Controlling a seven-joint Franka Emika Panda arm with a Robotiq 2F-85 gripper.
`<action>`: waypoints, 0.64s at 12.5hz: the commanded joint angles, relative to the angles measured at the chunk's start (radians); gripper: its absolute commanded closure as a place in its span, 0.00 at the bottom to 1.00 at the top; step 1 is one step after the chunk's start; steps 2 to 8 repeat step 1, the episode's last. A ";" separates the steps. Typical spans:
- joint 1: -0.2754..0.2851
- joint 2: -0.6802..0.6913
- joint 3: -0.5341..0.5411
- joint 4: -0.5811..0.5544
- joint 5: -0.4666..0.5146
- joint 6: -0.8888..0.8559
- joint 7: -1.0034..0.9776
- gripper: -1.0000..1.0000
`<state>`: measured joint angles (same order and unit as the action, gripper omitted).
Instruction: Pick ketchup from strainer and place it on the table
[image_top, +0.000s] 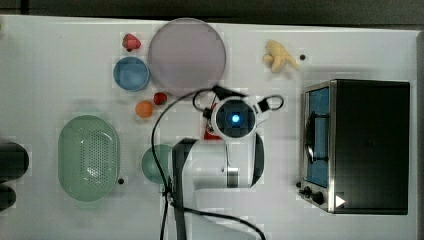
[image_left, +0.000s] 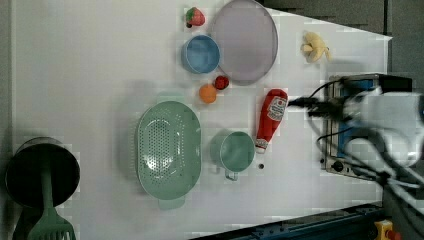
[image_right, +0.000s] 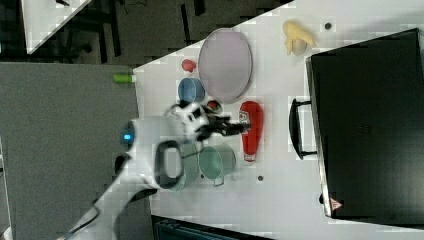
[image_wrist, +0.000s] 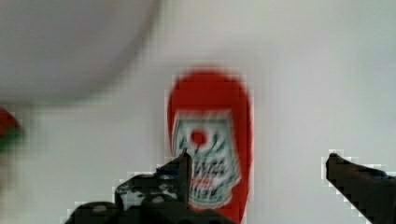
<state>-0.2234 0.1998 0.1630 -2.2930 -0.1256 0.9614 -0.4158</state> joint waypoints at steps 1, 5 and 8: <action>0.004 -0.125 0.016 0.195 0.004 -0.185 0.119 0.00; 0.004 -0.125 0.016 0.195 0.004 -0.185 0.119 0.00; 0.004 -0.125 0.016 0.195 0.004 -0.185 0.119 0.00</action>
